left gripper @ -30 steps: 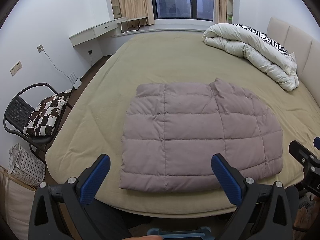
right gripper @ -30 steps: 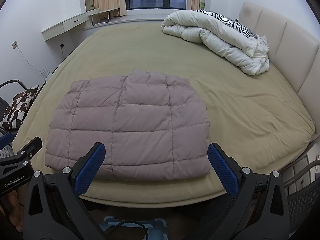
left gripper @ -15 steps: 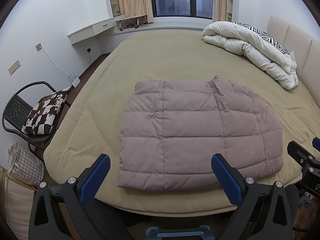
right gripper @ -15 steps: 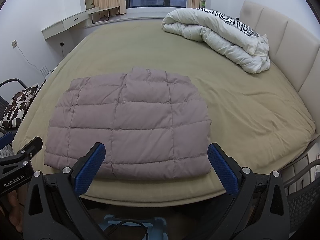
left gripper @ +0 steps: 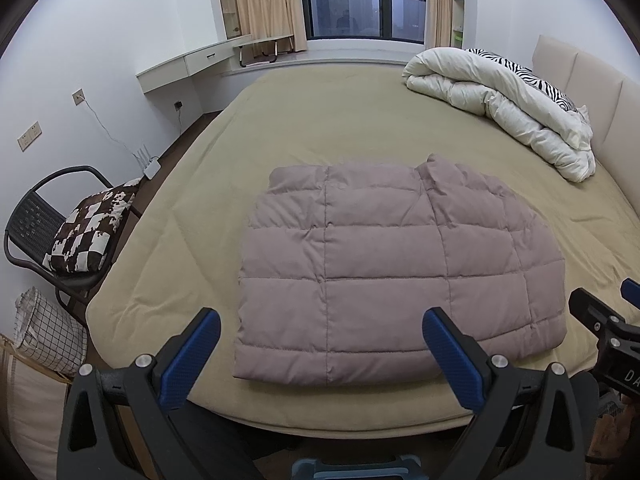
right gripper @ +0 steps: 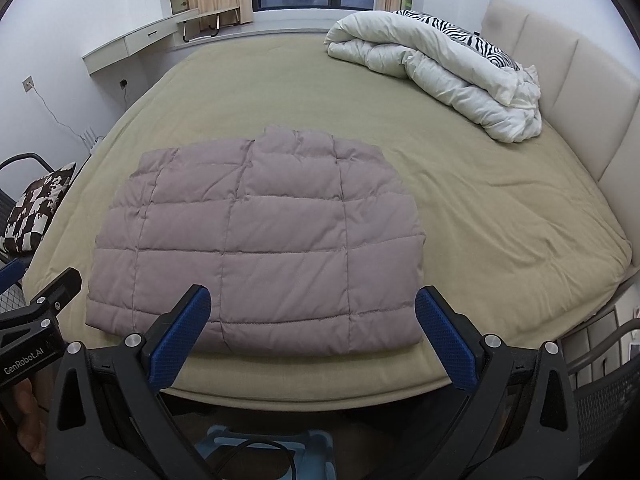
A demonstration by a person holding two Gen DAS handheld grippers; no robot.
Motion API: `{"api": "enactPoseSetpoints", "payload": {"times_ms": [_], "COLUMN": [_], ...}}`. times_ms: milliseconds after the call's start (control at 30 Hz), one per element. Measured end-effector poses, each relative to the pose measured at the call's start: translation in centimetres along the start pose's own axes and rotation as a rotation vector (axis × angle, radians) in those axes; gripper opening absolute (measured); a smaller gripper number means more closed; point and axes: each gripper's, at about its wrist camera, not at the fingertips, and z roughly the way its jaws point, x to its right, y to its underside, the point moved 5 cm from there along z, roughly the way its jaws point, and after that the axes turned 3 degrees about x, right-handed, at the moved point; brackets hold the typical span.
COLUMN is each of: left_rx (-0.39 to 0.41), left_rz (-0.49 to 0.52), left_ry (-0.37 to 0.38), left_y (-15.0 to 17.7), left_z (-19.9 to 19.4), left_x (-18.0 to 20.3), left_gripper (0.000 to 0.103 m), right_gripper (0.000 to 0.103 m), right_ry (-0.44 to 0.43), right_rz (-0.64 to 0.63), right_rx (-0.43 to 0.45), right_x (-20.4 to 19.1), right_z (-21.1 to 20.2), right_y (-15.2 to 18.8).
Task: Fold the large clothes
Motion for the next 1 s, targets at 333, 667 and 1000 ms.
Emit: {"api": "enactPoseSetpoints", "payload": {"times_ms": [333, 667, 1000], "left_rx": [-0.003, -0.019, -0.026], "left_rz": [0.041, 0.024, 0.002], "left_ry": [0.018, 0.017, 0.008], "left_y": [-0.45, -0.26, -0.10], "left_z": [-0.09, 0.03, 0.19], "left_x": [0.58, 0.60, 0.26], "left_gripper": [0.101, 0.101, 0.101], "right_gripper": [0.103, 0.103, 0.103], "right_ry": [-0.002, -0.003, -0.004], "right_rz": [-0.002, 0.004, 0.005], "right_rx": [-0.007, -0.012, -0.014], "right_x": [-0.05, -0.03, -0.12], "right_z": [0.27, 0.43, 0.56], "right_y": [0.12, 0.32, 0.36]}}
